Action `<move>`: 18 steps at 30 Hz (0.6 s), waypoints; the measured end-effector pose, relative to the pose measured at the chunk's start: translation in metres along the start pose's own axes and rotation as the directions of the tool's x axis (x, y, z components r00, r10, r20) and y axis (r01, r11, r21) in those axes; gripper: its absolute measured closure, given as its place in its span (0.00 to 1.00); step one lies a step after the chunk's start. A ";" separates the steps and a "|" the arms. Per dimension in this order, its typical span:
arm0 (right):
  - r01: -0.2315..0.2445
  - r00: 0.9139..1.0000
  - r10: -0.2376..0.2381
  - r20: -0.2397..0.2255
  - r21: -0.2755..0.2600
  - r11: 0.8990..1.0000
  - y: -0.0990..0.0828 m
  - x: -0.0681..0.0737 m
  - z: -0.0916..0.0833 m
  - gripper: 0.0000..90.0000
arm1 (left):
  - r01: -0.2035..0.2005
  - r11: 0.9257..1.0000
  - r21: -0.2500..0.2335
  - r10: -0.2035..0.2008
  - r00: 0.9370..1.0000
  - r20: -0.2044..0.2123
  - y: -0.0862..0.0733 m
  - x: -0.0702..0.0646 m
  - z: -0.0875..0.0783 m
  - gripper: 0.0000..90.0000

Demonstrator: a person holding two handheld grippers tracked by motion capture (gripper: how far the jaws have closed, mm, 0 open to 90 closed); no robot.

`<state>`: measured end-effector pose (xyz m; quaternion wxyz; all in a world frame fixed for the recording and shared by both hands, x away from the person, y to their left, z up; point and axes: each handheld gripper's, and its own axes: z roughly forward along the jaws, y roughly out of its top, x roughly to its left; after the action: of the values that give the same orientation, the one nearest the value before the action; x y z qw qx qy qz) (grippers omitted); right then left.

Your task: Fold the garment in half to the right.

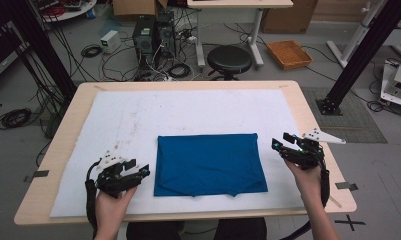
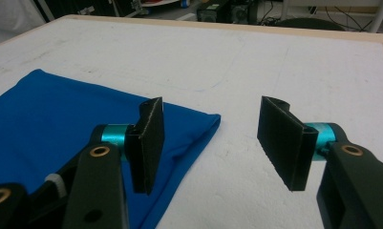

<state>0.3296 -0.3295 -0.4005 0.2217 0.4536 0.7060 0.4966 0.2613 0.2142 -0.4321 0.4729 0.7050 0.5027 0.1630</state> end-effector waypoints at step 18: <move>0.023 1.000 -0.023 -0.003 0.016 1.000 -0.002 0.008 0.004 0.46 | 0.140 0.987 0.074 -0.142 0.990 0.025 -0.027 -0.029 0.018 0.47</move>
<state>0.3284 -0.3205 -0.4026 0.2227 0.4463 0.7156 0.4890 0.2459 0.1811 -0.4560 0.4651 0.6867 0.5496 0.1003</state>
